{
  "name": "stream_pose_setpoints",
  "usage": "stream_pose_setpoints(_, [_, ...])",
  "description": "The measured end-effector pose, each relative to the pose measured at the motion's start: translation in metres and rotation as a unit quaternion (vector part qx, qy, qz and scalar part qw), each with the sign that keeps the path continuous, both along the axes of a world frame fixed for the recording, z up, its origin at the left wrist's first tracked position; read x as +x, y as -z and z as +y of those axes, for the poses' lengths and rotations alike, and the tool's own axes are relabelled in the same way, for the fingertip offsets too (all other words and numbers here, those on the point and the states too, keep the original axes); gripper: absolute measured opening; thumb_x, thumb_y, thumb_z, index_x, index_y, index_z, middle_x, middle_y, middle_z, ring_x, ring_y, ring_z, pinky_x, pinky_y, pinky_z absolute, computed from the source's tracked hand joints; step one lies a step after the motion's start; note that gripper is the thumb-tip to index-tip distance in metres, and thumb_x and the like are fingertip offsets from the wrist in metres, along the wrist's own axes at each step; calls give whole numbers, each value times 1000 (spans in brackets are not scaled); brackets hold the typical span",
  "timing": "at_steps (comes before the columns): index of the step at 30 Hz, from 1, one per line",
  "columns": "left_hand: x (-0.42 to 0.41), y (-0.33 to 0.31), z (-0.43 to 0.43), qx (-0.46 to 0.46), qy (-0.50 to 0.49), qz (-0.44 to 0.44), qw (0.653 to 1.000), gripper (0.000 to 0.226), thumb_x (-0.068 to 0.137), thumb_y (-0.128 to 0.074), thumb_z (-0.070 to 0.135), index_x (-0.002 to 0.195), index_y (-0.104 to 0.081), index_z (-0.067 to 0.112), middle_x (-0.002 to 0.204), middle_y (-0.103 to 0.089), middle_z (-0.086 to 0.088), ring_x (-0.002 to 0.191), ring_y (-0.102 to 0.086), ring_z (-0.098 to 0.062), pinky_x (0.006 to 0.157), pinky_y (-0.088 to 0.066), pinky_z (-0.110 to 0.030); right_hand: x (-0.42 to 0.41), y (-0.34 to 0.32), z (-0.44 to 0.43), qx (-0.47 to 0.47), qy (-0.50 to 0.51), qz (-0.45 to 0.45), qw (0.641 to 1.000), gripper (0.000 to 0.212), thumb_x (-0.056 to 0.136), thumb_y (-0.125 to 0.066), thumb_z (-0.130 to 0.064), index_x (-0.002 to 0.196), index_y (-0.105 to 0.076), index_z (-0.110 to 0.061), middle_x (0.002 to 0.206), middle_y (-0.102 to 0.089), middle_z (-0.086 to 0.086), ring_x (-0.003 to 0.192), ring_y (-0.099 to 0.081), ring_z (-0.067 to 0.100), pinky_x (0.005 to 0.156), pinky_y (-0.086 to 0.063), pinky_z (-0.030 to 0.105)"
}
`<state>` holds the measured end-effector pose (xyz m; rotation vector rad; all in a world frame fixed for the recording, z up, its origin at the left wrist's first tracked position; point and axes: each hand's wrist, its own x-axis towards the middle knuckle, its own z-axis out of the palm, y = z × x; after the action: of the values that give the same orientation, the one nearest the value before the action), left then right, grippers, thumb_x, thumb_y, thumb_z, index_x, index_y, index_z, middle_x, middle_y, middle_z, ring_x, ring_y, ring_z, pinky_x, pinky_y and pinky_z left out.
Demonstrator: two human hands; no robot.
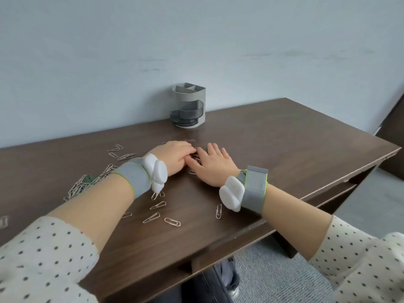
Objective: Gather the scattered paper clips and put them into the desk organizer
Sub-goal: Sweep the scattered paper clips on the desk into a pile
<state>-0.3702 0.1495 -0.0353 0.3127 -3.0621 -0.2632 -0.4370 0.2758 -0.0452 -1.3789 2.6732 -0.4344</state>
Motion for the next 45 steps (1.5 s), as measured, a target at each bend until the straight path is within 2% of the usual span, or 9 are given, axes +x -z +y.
stream_pose_setpoints(5, [58,-11,-13,-18,-60,7,998,30,87,-40,13,111,-57,16,119,-56,-7,114,-49,-27,93,-42,-43,42,-6,-22,-14,-78,-58,995,54,91,-26,-50,128,-42,-15,138,-41,8,135,-25,20,114,-12,46])
stream_pose_setpoints(9, [85,-11,11,-32,-47,40,998,31,88,-45,34,110,-52,12,118,-53,-11,112,-47,-31,93,-40,-43,43,-25,-5,-48,-54,-72,995,50,88,-39,-46,123,-44,-11,133,-45,12,124,-41,28,102,-34,42])
stream_pose_setpoints(12, [90,-4,42,-115,-13,58,992,43,83,-44,54,107,-49,18,111,-51,-8,107,-46,-29,89,-39,-39,19,-40,25,25,0,25,999,36,84,-47,-40,101,-49,-9,116,-53,17,98,-53,31,81,-44,36])
stream_pose_setpoints(15, [99,-2,61,-68,7,69,995,39,76,-48,60,90,-45,23,89,-47,3,86,-50,-24,66,-37,-33,13,-46,46,137,22,-33,990,24,81,-50,-35,75,-44,-13,82,-59,9,56,-56,21,49,-47,26])
stream_pose_setpoints(18, [110,2,63,-41,43,32,998,35,78,-47,60,82,-39,26,67,-44,13,67,-44,-16,49,-25,-26,21,-41,45,121,52,-149,980,16,80,-50,-28,75,-44,-13,65,-56,10,35,-60,23,56,-55,37])
stream_pose_setpoints(27, [124,-8,29,-59,9,23,998,20,89,-46,38,98,-48,20,83,-54,9,71,-47,-17,62,-33,-28,75,-31,-32,-46,-8,-286,957,20,82,-39,-15,77,-54,-3,84,-69,18,62,-67,35,73,-58,48])
stream_pose_setpoints(30, [141,-16,24,-31,-8,60,998,21,85,-49,42,89,-44,22,72,-49,11,66,-45,-15,58,-32,-30,67,-42,-24,-84,-27,-265,960,14,81,-42,-16,75,-52,-9,75,-58,9,56,-59,24,58,-60,42])
stream_pose_setpoints(37, [213,-24,10,91,-202,-131,966,28,69,-63,42,79,-44,25,81,-65,-5,61,-58,-21,44,-39,-25,53,-58,17,234,-132,-198,942,18,65,-65,-26,76,-58,-14,64,-71,7,63,-71,27,61,-56,33])
stream_pose_setpoints(45, [174,-15,26,159,-178,-13,971,9,74,-60,23,76,-51,23,69,-56,4,43,-53,-5,37,-37,-16,107,-40,-35,76,-169,-240,953,8,73,-61,-8,81,-61,-5,66,-68,8,67,-71,21,74,-59,34])
